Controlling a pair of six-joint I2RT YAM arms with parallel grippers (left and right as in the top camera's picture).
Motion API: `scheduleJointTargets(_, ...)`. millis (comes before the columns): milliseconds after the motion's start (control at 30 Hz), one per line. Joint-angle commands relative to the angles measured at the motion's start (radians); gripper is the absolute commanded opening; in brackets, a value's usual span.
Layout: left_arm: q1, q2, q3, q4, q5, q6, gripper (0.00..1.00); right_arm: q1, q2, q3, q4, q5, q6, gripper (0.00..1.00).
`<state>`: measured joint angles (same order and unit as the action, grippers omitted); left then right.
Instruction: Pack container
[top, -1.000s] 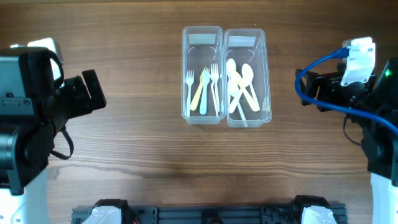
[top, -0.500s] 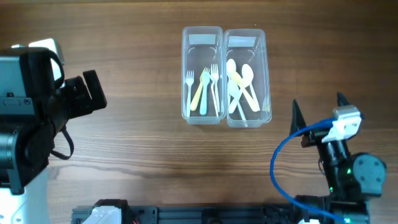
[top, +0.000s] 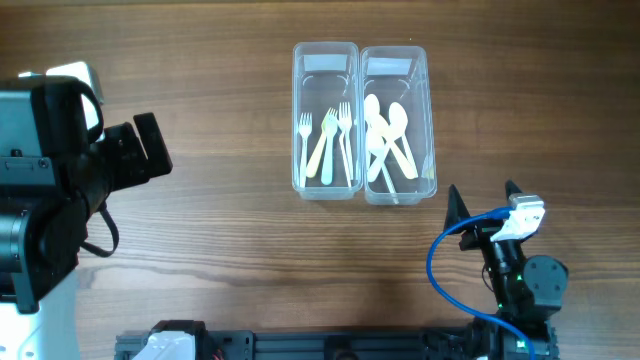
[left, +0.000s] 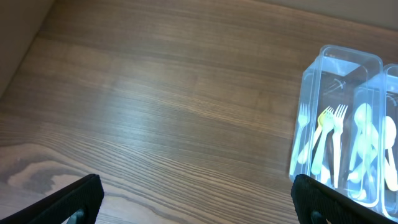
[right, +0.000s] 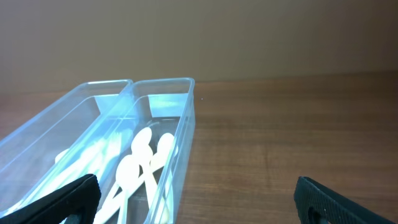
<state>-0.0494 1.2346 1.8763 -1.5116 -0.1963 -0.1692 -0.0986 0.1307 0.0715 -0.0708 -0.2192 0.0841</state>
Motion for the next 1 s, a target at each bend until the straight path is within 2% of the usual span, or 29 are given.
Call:
scheduleJointTargets(0, 0.008, -0.009, -0.001, 0.002, 0.005, 0.005, 1.00, 0.006, -0.014, -0.040, 0.029, 0.017, 0.031, 1.00)
scheduleJointTargets(100, 0.008, -0.009, -0.001, 0.003, 0.005, 0.005, 1.00, 0.006, -0.027, -0.065, 0.089, 0.017, 0.030, 1.00)
scheduleJointTargets(800, 0.008, -0.008, -0.001, 0.003, 0.005, 0.005, 1.00, 0.006, -0.030, -0.066, 0.089, 0.017, 0.030, 1.00)
scheduleJointTargets(867, 0.008, -0.043, -0.004, 0.003, -0.022, 0.006, 1.00, 0.006, -0.030, -0.066, 0.089, 0.017, 0.031, 1.00)
scheduleJointTargets(967, 0.008, -0.148, -0.089, 0.003, 0.013, 0.005, 1.00, 0.006, -0.030, -0.066, 0.089, 0.017, 0.031, 1.00)
